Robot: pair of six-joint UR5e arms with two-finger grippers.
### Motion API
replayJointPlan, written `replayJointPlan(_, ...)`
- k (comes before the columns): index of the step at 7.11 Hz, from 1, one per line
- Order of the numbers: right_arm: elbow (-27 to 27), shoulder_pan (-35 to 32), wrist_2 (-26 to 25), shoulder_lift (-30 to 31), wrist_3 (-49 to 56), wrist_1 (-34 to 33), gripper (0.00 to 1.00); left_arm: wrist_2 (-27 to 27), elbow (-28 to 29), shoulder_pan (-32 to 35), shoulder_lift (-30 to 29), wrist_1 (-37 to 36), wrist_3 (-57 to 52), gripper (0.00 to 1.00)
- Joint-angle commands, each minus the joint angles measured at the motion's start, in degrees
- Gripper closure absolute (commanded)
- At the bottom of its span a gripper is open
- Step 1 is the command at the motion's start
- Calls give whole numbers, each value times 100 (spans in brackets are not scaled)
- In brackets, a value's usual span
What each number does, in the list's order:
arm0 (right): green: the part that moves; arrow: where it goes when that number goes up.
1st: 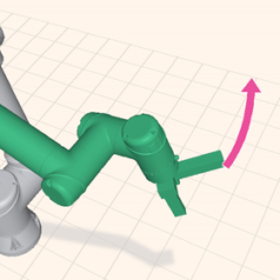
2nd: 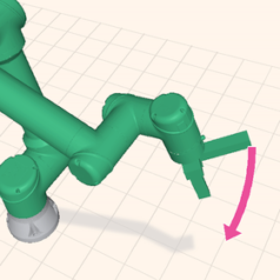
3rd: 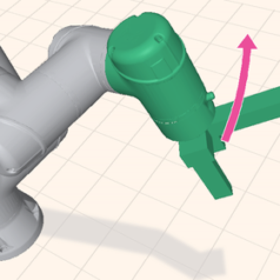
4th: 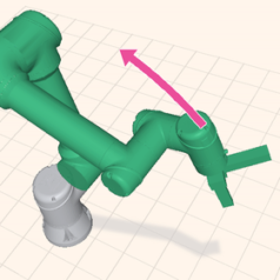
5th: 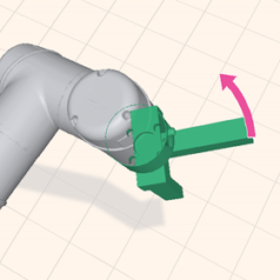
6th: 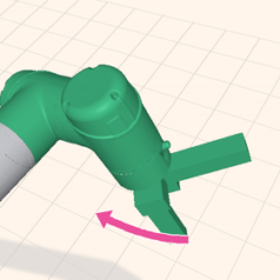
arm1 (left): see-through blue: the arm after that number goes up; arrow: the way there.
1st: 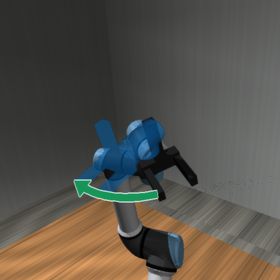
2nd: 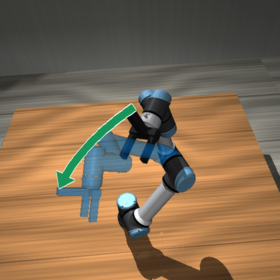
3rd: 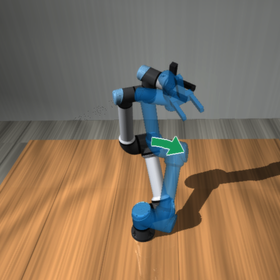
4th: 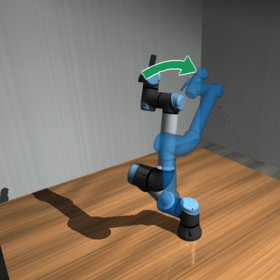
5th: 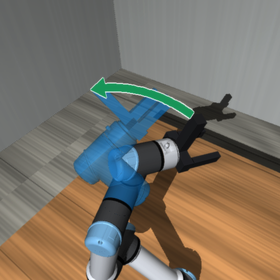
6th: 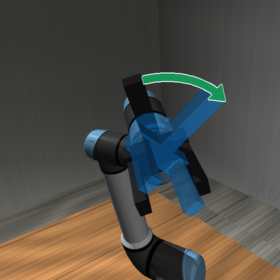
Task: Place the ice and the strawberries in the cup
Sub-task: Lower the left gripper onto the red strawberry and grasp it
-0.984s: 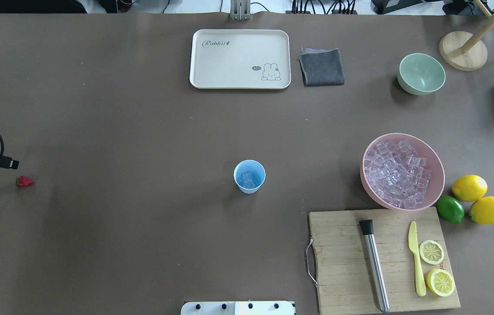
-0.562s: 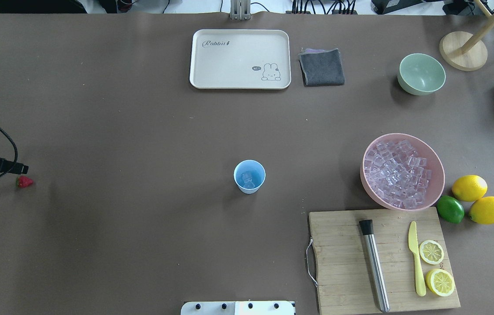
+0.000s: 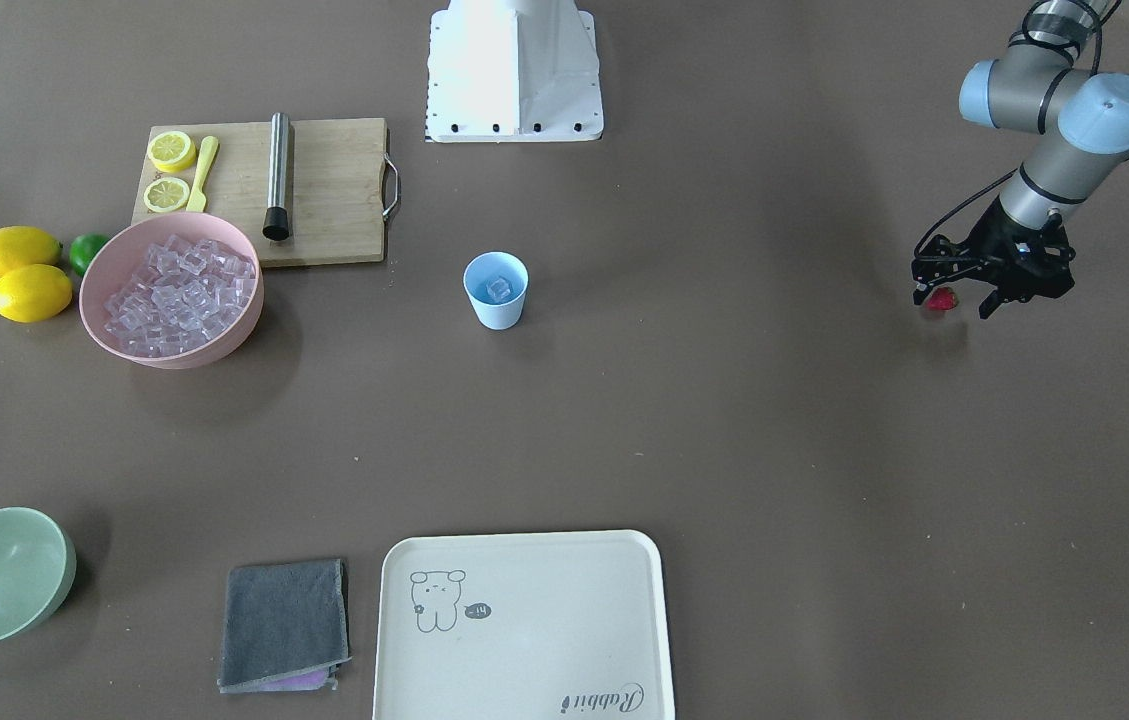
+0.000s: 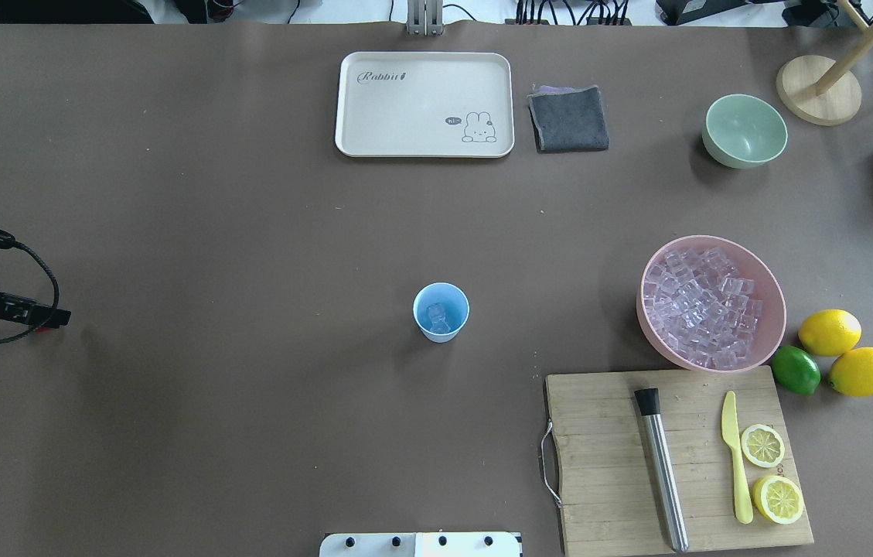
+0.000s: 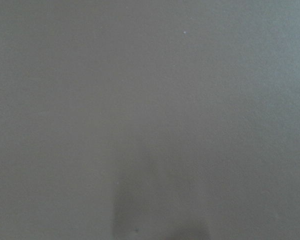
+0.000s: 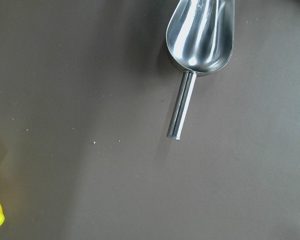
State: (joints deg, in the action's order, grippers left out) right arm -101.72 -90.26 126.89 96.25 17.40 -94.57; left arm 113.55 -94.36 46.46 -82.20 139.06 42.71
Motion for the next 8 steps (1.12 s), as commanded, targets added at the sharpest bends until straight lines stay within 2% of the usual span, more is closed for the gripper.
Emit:
replayJointPlan(1,-5,0,2,-1,0,0,0,-8,-13,-23,98,7,-175,47)
replayJointPlan(4,-5,0,11,-1,-9,0,0,1,-92,-31,151,59,-167,48)
replayJointPlan(5,-14,0,28,-10,-9,0,0,62,-153,-32,160,59,-158,80)
replayJointPlan(6,-14,0,37,-19,-9,0,0,97,-345,-23,247,51,-123,100)
replayJointPlan(7,-14,0,37,-36,-9,-9,0,376,-495,38,239,16,-97,100)
replayJointPlan(8,3,0,37,-54,-9,-18,0,892,-557,178,152,16,-70,100)
